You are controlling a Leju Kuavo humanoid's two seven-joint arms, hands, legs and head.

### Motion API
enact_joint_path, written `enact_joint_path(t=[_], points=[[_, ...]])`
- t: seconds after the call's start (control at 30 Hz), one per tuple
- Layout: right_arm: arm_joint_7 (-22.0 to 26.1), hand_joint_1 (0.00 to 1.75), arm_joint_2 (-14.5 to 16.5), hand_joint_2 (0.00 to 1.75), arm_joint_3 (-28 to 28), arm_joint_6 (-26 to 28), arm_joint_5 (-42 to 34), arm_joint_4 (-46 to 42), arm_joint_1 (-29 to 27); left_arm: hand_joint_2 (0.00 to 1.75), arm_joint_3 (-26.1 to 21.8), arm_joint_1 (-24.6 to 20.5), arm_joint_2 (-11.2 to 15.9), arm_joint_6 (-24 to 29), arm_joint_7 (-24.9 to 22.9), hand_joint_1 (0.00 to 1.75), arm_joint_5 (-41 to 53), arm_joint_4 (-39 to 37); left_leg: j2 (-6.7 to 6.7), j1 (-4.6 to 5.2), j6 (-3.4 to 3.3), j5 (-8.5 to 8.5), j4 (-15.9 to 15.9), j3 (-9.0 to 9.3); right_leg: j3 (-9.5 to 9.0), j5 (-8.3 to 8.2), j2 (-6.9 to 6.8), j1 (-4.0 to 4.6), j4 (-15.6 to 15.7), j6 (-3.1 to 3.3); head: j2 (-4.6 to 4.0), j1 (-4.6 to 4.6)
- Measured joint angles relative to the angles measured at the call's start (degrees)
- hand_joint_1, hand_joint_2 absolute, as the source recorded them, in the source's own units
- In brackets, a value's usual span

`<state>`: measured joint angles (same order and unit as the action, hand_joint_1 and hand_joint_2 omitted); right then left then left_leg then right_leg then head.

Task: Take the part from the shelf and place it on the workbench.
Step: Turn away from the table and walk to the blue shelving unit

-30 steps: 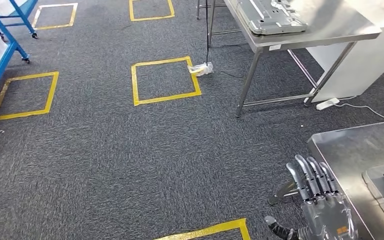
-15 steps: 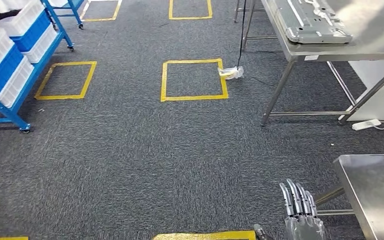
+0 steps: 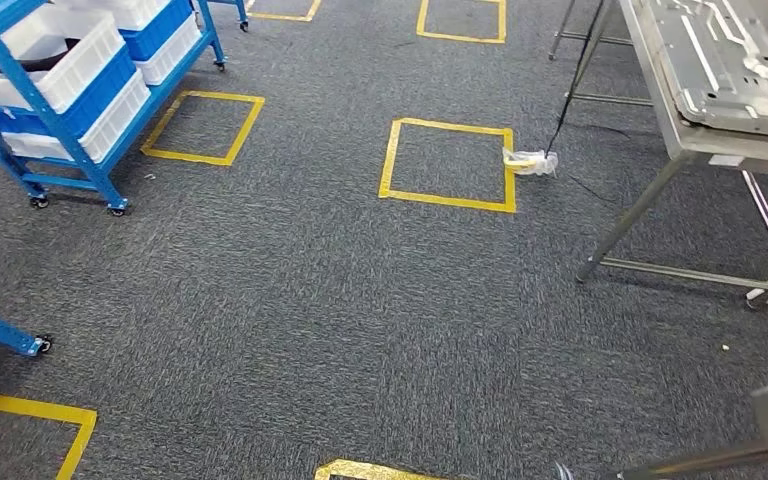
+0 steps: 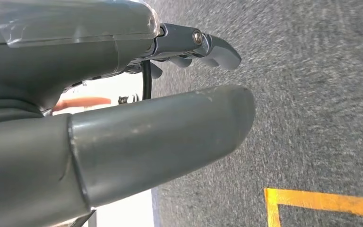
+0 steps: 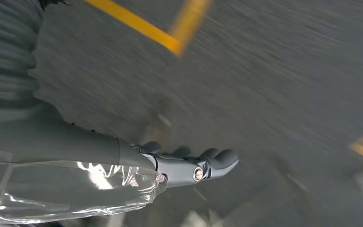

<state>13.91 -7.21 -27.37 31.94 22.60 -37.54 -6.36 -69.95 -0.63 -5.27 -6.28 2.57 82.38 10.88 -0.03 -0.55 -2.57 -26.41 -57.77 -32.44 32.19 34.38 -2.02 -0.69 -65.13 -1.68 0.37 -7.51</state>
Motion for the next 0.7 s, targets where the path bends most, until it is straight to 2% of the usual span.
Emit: enact_joint_path(t=[0.03,0.07,0.1,0.13,0.17,0.23,0.27,0.3,0.33,0.37,0.4,0.43,0.47,0.5,0.53,0.57,0.6,0.63,0.67,0.7], points=[[-0.74,0.0,1.37,1.75,1.87,-2.71,-2.42,4.4,0.55,0.0,-0.04,0.01,0.08,-0.26,0.2,0.0,-0.07,0.0,-0.81,0.14,-0.17,0.06,-0.02,-0.1,2.03,1.87,1.14,-0.02,-4.07,0.09,0.0,0.0],[-2.59,0.0,2.68,1.75,3.78,-5.64,-4.79,8.28,1.04,0.0,-0.13,0.1,0.17,-0.53,0.35,0.0,-0.17,0.0,-1.67,0.3,-0.26,0.08,-0.07,-0.17,3.82,2.98,1.67,0.02,-7.42,0.21,0.0,0.02],[-5.11,0.0,3.92,1.75,5.65,-8.3,-6.98,11.43,1.52,0.0,-0.25,0.22,0.25,-0.73,0.44,0.0,-0.26,0.0,-2.52,0.46,-0.31,0.09,-0.15,-0.2,4.86,2.96,1.9,0.06,-9.09,0.4,0.0,0.02],[-7.87,0.0,5.06,1.75,7.55,-10.56,-9.02,14.1,1.96,0.0,-0.38,0.33,0.3,-0.84,0.43,0.0,-0.31,0.0,-3.39,0.59,-0.32,0.09,-0.27,-0.2,4.83,1.67,2.06,0.13,-8.4,0.66,0.0,0.02],[-10.68,0.0,6.15,1.75,9.5,-12.39,-11.04,16.4,2.41,0.0,-0.53,0.4,0.32,-0.87,0.34,0.0,-0.33,0.0,-4.26,0.66,-0.31,0.06,-0.39,-0.16,3.73,-0.57,2.46,0.22,-5.49,0.99,0.0,0.02],[-15.02,0.0,7.95,1.75,13.2,-14.75,-14.79,19.9,3.17,0.0,-0.84,0.39,0.32,-0.85,0.19,0.0,-0.38,0.0,-5.75,0.72,-0.17,0.0,-0.66,-0.25,0.65,-4.61,5.23,0.32,2.29,1.61,0.0,0.01],[-16.21,0.0,8.71,1.75,15.0,-15.33,-16.55,21.17,3.45,0.0,-1.04,0.34,0.31,-0.81,0.15,0.0,-0.47,0.0,-6.43,0.65,0.02,0.04,-0.74,-0.43,-0.38,-5.59,6.54,0.37,4.91,1.76,0.0,0.01],[-16.71,0.0,9.39,1.75,16.74,-15.68,-18.24,22.15,3.69,0.0,-1.23,0.34,0.31,-0.76,0.15,0.0,-0.63,0.01,-7.05,0.52,0.3,0.12,-0.77,-0.67,-0.8,-5.77,7.44,0.45,6.09,1.85,0.0,0.01],[-16.69,0.0,10.04,1.75,18.52,-15.95,-19.88,22.95,3.89,0.0,-1.42,0.39,0.27,-0.69,0.16,0.0,-0.79,0.01,-7.73,0.4,0.67,0.25,-0.75,-0.88,-0.92,-5.72,7.46,0.57,6.38,1.91,0.0,0.0],[-16.27,0.0,10.65,1.75,20.12,-16.16,-21.21,23.47,4.11,0.44,-1.57,0.53,0.21,-0.61,0.17,0.0,-0.92,0.01,-8.46,0.29,1.1,0.41,-0.59,-1.02,-1.07,-5.86,6.69,0.59,6.68,2.1,0.0,-0.01],[-15.71,0.0,11.25,1.75,21.65,-16.44,-22.3,23.92,4.27,0.87,-1.68,0.71,0.14,-0.49,0.19,0.0,-1.01,0.01,-8.29,0.29,1.41,0.3,-0.72,-1.14,-1.37,-6.08,5.9,0.53,7.19,2.36,0.0,-0.01],[-15.16,0.0,11.77,1.75,23.0,-16.7,-23.02,24.28,4.36,1.31,-1.76,0.82,0.06,-0.36,0.19,0.0,-1.0,0.01,-7.15,0.37,1.67,-0.31,-1.47,-1.51,-1.72,-6.33,5.07,0.45,7.82,2.73,0.0,-0.1],[-14.69,0.0,12.19,1.75,24.18,-17.03,-23.37,24.62,4.4,1.75,-1.8,0.8,0.02,-0.14,0.17,0.0,-0.93,0.02,-5.43,0.46,1.92,-1.55,-3.28,-2.38,-2.06,-6.56,4.12,0.36,8.43,3.07,0.0,-0.17],[-14.27,0.0,12.55,1.75,25.14,-17.44,-23.45,24.97,4.41,1.75,-1.8,0.72,-0.01,0.09,0.13,0.0,-0.73,0.04,-3.31,0.4,2.1,-3.33,-6.19,-3.74,-2.29,-6.66,3.14,0.43,8.74,3.29,0.0,-0.25],[-13.86,0.0,12.76,1.75,25.86,-17.91,-23.29,25.33,4.42,1.75,-1.8,0.59,-0.03,0.27,0.08,0.0,-0.49,0.06,-1.83,0.28,2.4,-5.28,-9.87,-5.55,-2.37,-6.62,2.14,0.51,8.84,3.46,0.0,-0.32],[-13.4,0.0,12.94,1.75,26.35,-18.48,-22.96,25.68,4.44,1.75,-1.79,0.48,-0.05,0.42,0.03,0.0,-0.2,0.08,-1.11,0.09,2.71,-6.74,-13.33,-7.25,-2.37,-6.54,1.1,0.57,8.82,3.48,0.0,-0.31],[-12.9,0.0,13.08,1.75,26.63,-19.04,-22.56,25.96,4.49,1.75,-1.79,0.49,-0.08,0.46,0.01,0.0,0.1,0.09,-0.74,-0.14,2.99,-7.27,-15.46,-8.25,-2.37,-6.42,0.13,0.57,8.77,3.45,0.0,-0.31],[-12.27,0.0,13.17,1.75,26.77,-19.68,-22.09,26.16,4.58,1.75,-1.79,0.55,-0.1,0.47,0.03,0.0,0.38,0.09,-0.47,-0.37,3.26,-6.73,-15.55,-8.18,-2.39,-6.29,-0.78,0.54,8.7,3.35,0.0,-0.31],[-11.61,0.0,13.26,1.75,26.82,-20.3,-21.63,26.31,4.71,1.75,-1.79,0.6,-0.11,0.47,0.1,0.0,0.67,0.1,-0.02,-0.57,3.49,-5.14,-13.09,-6.76,-2.43,-6.11,-1.59,0.48,8.57,3.17,0.0,-0.31],[-10.94,0.0,13.33,1.75,26.82,-20.9,-21.17,26.43,4.85,1.75,-1.79,0.64,-0.1,0.48,0.26,0.0,0.95,0.11,0.87,-0.71,3.66,-3.21,-9.03,-4.45,-2.51,-5.88,-2.32,0.4,8.34,2.91,0.0,-0.32]])
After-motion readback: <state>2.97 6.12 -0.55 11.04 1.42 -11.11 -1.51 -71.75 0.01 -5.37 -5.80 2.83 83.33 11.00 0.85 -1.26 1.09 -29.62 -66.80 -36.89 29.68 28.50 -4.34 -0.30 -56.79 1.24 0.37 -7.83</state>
